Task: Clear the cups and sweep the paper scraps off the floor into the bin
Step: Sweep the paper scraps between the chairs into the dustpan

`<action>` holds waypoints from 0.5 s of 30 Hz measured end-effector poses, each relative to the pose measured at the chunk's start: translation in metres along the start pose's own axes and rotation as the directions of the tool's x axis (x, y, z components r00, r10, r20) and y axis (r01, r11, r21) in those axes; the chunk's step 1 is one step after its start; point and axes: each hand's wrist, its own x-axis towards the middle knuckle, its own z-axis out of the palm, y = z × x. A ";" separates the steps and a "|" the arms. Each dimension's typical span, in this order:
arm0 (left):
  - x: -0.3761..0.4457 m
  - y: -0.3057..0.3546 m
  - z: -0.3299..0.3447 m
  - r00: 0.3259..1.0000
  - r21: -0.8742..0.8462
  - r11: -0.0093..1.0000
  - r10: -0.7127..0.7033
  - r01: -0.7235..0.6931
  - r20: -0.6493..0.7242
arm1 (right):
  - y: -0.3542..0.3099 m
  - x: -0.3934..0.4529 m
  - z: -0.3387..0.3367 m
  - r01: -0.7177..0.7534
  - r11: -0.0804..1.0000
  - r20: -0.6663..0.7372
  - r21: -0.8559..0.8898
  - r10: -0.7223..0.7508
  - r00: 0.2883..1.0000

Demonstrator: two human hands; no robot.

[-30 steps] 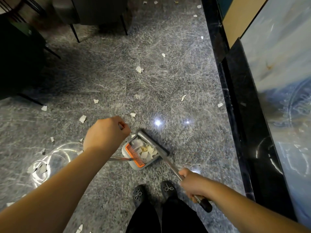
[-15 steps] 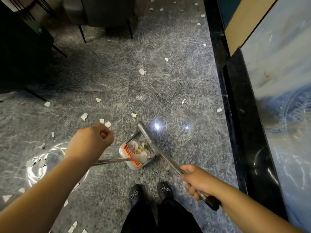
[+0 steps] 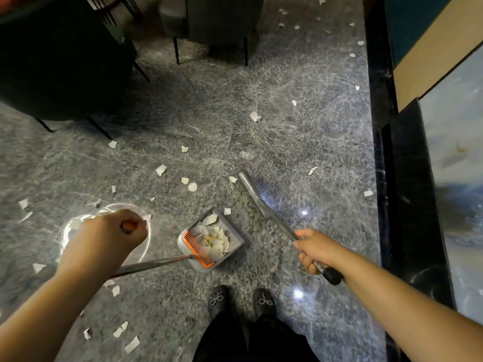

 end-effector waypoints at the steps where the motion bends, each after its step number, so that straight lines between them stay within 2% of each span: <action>1: 0.002 -0.005 -0.002 1.000 -0.002 1.000 -0.011 0.011 0.002 | -0.006 0.005 0.003 -0.003 1.000 0.001 -0.017 0.003 1.000; 9: 0.025 -0.028 0.006 0.992 0.069 0.992 -0.113 0.109 0.055 | -0.040 0.052 0.030 -0.019 0.967 0.019 -0.254 0.024 1.000; 15: 0.049 -0.033 0.005 0.995 0.061 0.995 -0.087 0.084 0.051 | -0.038 0.051 0.071 0.004 0.849 0.091 -0.528 0.052 0.994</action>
